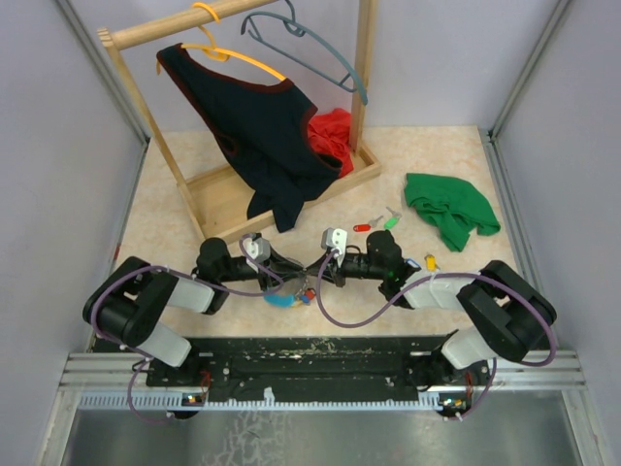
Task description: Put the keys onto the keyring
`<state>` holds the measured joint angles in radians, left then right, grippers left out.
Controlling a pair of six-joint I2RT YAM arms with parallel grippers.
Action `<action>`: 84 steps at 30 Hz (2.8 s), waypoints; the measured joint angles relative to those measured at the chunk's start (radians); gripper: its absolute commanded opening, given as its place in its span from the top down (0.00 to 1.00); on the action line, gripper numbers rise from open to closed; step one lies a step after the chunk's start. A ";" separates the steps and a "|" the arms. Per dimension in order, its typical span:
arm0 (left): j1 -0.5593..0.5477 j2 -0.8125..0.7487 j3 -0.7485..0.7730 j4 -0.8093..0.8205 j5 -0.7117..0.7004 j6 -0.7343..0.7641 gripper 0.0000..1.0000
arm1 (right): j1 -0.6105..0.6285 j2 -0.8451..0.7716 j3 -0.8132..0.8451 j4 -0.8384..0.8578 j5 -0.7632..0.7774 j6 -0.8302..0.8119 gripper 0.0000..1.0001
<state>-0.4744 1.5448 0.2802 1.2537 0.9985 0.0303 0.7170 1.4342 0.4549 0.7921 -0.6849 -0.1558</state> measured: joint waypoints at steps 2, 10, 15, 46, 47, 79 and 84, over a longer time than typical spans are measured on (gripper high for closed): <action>-0.001 0.000 0.000 0.001 0.000 0.000 0.79 | 0.000 0.000 0.000 0.000 -0.003 0.001 1.00; -0.003 -0.006 0.000 0.001 -0.003 -0.009 1.00 | 0.000 0.000 0.000 0.002 -0.019 0.011 1.00; -0.012 -0.059 0.003 -0.077 -0.029 0.014 1.00 | -0.001 -0.003 0.000 0.007 -0.014 0.015 0.75; -0.280 -0.229 0.446 -1.207 -0.505 0.423 1.00 | -0.065 -0.175 -0.055 -0.156 0.018 -0.167 0.75; -0.285 -0.229 0.458 -1.232 -0.518 0.432 1.00 | -0.065 -0.175 -0.055 -0.153 0.013 -0.169 0.77; -0.303 -0.252 0.473 -1.336 -0.551 0.482 1.00 | -0.066 -0.073 -0.051 -0.028 -0.024 -0.163 0.75; -0.303 -0.252 0.473 -1.336 -0.551 0.482 1.00 | -0.066 -0.072 -0.051 -0.014 -0.023 -0.163 0.75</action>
<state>-0.7773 1.2926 0.7536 -0.0826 0.4477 0.5121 0.6514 1.3621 0.4042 0.7784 -0.7078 -0.3187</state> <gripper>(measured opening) 0.005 0.252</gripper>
